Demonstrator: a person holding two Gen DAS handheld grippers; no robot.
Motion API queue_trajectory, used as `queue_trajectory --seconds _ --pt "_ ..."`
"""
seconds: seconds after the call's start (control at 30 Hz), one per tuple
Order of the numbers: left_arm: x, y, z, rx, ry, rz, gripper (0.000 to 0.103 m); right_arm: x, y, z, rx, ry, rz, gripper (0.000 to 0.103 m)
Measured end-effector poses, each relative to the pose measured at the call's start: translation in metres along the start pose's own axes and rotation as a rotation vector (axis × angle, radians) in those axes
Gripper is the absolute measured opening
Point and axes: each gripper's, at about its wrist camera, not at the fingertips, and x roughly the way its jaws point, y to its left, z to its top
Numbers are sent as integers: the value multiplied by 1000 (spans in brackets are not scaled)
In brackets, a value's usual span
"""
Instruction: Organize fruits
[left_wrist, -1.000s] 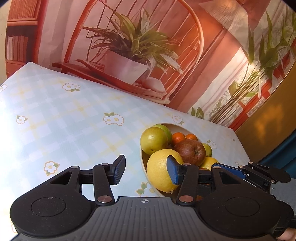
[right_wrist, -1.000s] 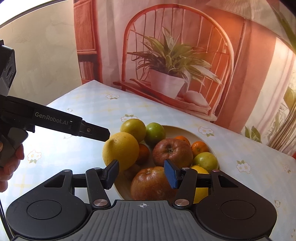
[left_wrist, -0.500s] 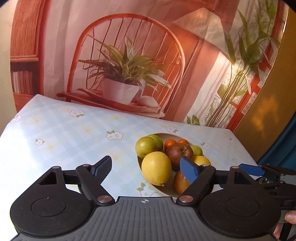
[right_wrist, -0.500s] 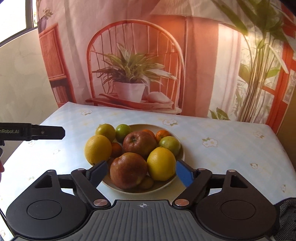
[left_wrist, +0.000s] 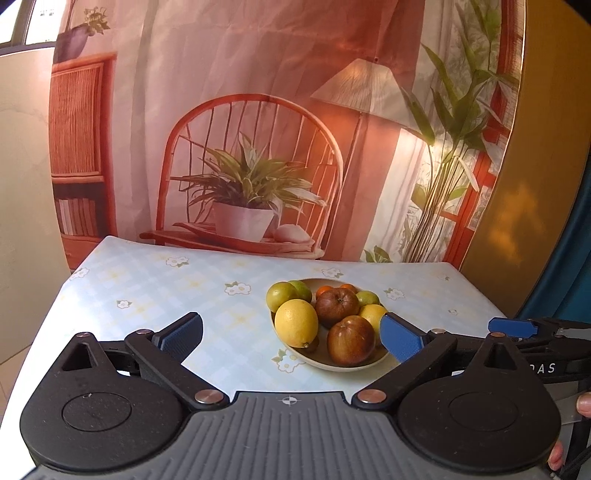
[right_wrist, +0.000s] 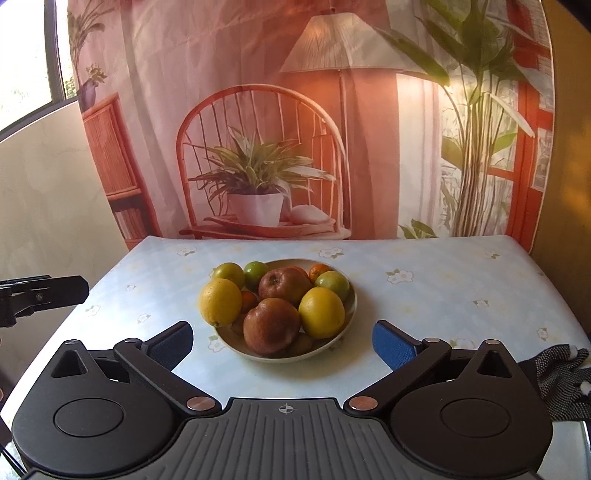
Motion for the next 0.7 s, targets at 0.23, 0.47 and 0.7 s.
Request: queue_trajectory --seconds 0.23,0.47,0.7 --pt "-32 -13 -9 14 -33 25 103 -30 3 -8 7 -29 1 103" --pt "-51 -18 -16 43 -45 55 103 -51 7 -10 -4 -46 0 103" --pt "-66 -21 -16 65 -73 90 103 -64 13 -9 -18 -64 2 103"
